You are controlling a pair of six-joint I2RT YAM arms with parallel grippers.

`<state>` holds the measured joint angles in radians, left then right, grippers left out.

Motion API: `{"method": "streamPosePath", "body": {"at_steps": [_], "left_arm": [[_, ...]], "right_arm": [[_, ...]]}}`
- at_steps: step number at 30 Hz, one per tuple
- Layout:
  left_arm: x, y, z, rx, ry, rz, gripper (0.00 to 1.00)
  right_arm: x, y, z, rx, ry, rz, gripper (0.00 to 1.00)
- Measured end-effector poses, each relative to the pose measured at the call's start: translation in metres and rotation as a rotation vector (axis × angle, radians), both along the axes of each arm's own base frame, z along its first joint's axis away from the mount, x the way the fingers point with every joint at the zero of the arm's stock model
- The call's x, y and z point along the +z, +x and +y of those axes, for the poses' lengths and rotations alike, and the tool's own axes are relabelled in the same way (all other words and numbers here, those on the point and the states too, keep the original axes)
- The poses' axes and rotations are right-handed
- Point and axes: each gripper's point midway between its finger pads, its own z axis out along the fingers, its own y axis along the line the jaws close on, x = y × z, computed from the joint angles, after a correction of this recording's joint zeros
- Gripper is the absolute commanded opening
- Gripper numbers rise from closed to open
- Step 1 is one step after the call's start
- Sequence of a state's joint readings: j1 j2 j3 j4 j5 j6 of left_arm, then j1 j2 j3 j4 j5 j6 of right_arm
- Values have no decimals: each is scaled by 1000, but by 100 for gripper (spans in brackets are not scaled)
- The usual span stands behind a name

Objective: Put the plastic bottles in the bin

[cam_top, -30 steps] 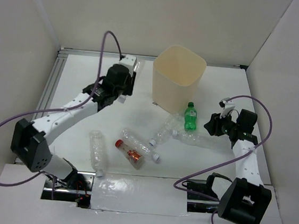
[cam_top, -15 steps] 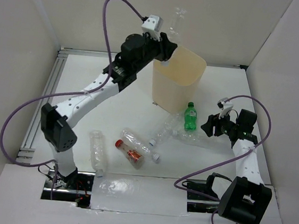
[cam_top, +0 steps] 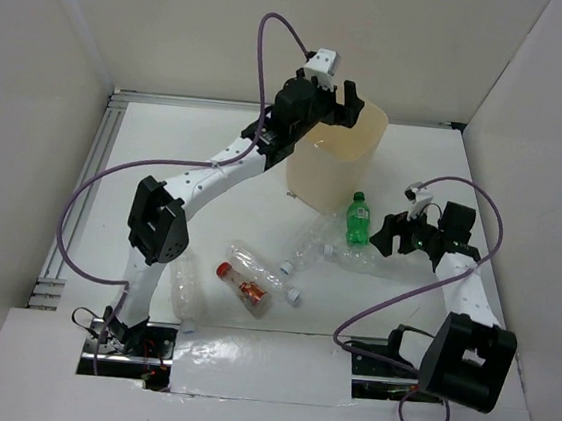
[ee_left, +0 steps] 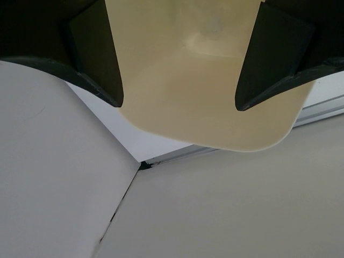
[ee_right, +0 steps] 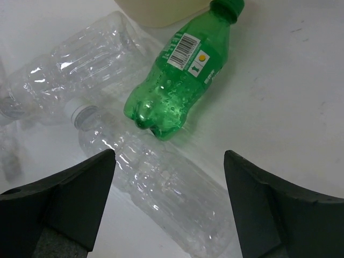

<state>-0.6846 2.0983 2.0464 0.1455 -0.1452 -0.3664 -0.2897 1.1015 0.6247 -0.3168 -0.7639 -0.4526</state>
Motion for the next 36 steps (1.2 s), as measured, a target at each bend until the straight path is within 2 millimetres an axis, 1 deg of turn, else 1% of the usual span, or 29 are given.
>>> {"method": "streamPosePath", "body": {"at_steps": [5, 7, 9, 10, 12, 15, 16, 17, 19, 20, 21, 22, 23, 25, 26, 27, 29, 32, 34, 36], "left_arm": [[22, -4, 2, -3, -5, -40, 99], [31, -12, 6, -5, 8, -46, 99], [37, -29, 19, 5, 36, -49, 99], [38, -43, 29, 12, 60, -44, 99], [45, -80, 56, 37, 82, -31, 99], [53, -145, 112, 91, 74, -20, 99], [51, -162, 133, 117, 64, -11, 99], [45, -177, 154, 152, 50, 13, 99], [16, -203, 193, 234, 22, 98, 99], [-1, -212, 206, 265, 14, 147, 99], [-27, -223, 220, 310, 9, 224, 99], [-51, -232, 229, 338, 16, 288, 99], [-79, -242, 237, 368, 36, 363, 99], [-130, -260, 252, 433, 76, 507, 99], [-153, -269, 258, 467, 103, 576, 99], [-171, -278, 263, 494, 125, 633, 99], [-193, -292, 273, 547, 167, 724, 99], [-212, -304, 280, 628, 195, 826, 99], [-223, -309, 283, 683, 225, 883, 99], [-232, -314, 286, 727, 252, 926, 99]], "right_arm": [[-27, 10, 19, 3, 23, 115, 90], [-33, 17, 26, -6, 23, 145, 92], [-36, 28, 32, -21, 28, 161, 92], [-37, 35, 34, -33, 28, 164, 92], [-40, 52, 34, -77, 26, 175, 92], [-46, 71, 32, -138, 16, 187, 93], [-49, 76, 31, -161, 10, 190, 93], [-53, 80, 31, -175, 7, 196, 91], [-61, 86, 34, -205, 1, 213, 88], [-64, 88, 35, -213, -3, 219, 86], [-68, 89, 35, -223, -4, 230, 84], [-72, 89, 37, -227, -5, 240, 83], [-75, 88, 38, -230, -8, 251, 76], [-78, 87, 39, -237, -10, 261, 69], [-78, 88, 39, -242, -10, 262, 59], [-78, 88, 39, -243, -11, 261, 53], [-76, 88, 37, -253, -11, 260, 46], [-70, 84, 29, -263, -11, 259, 35], [-59, 81, 15, -287, -8, 245, 33], [-38, 79, -6, -328, -4, 216, 32]]}}
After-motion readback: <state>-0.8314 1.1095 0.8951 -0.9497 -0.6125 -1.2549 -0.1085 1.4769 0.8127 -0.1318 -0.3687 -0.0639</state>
